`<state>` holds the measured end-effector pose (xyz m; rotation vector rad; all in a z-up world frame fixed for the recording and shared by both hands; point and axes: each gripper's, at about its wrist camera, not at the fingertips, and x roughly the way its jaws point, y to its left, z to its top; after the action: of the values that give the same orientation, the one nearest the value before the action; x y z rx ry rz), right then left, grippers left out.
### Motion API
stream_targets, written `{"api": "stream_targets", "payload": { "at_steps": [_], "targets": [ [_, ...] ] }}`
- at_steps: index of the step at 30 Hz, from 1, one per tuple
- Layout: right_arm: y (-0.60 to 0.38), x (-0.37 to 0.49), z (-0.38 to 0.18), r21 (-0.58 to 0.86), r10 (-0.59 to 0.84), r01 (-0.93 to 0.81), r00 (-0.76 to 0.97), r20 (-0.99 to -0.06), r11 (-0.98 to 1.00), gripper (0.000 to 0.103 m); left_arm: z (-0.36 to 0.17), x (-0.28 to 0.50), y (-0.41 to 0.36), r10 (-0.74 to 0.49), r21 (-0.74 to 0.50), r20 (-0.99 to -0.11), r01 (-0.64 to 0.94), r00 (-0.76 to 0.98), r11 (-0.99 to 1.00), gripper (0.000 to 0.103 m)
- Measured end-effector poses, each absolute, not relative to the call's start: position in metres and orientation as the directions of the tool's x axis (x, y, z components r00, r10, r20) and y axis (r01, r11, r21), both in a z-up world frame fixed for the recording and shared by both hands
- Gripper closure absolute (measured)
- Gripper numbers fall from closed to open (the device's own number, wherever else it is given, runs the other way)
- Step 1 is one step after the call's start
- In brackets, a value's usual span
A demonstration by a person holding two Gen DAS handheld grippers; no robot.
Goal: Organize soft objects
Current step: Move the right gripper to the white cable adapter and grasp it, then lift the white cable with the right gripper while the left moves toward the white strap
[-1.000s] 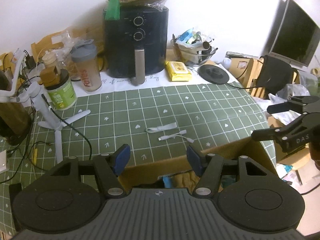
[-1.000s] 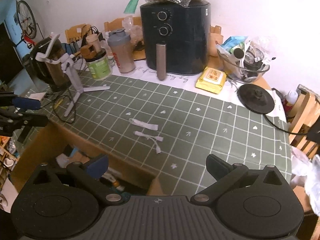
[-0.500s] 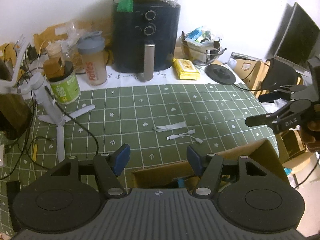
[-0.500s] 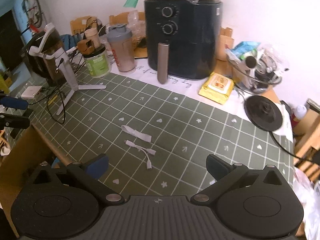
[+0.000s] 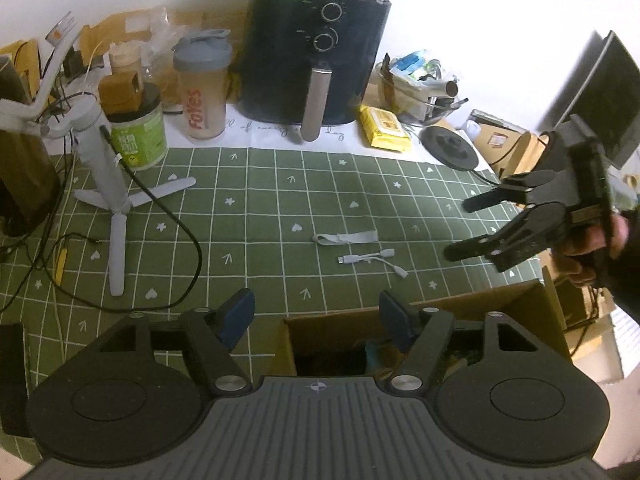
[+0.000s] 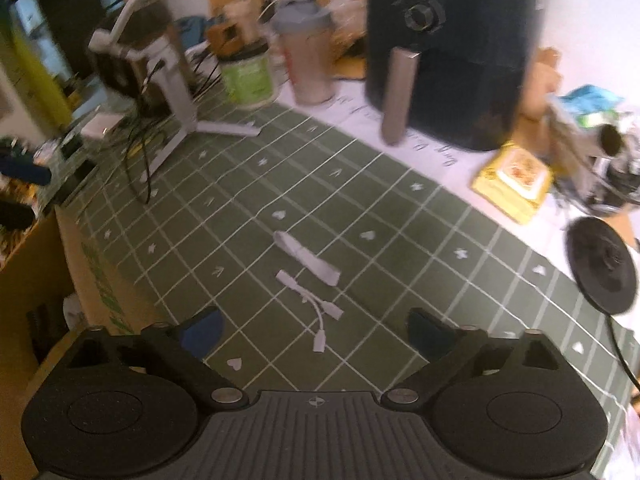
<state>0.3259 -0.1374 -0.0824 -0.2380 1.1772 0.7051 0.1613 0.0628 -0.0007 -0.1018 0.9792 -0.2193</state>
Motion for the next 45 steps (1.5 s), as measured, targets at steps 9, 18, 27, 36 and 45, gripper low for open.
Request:
{"api": "stream_targets", "payload": {
  "at_steps": [9,18,27,36,45],
  "targets": [
    [-0.105,0.342,-0.121,0.191,0.368,-0.737,0.084,-0.926,0.649,0.024,-0.001,0.157,0.076,-0.221,-0.199,-0.810,0.099,0.544,0.975,0.035],
    [-0.077,0.350,-0.157,0.151,0.300,-0.828,0.023,-0.954,0.541,0.057,-0.003,0.150,0.092,-0.202,-0.212,-0.813,0.045,0.547,0.976,0.035],
    [-0.064,0.358,-0.180,0.112,0.267,-0.833,0.044,-0.963,0.542,0.068,-0.004,0.146,0.103,-0.186,-0.218,-0.816,0.008,0.547,0.976,0.035],
    [-0.060,0.356,-0.192,0.110,0.249,-0.817,0.042,-0.968,0.566,0.089,-0.004,0.148,0.103,-0.190,-0.224,-0.816,0.005,0.546,0.975,0.035],
    [-0.058,0.348,-0.189,0.091,0.189,-0.851,0.009,-0.982,0.517,0.097,0.000,0.155,0.099,-0.196,-0.212,-0.810,0.035,0.553,0.977,0.035]
  ]
}}
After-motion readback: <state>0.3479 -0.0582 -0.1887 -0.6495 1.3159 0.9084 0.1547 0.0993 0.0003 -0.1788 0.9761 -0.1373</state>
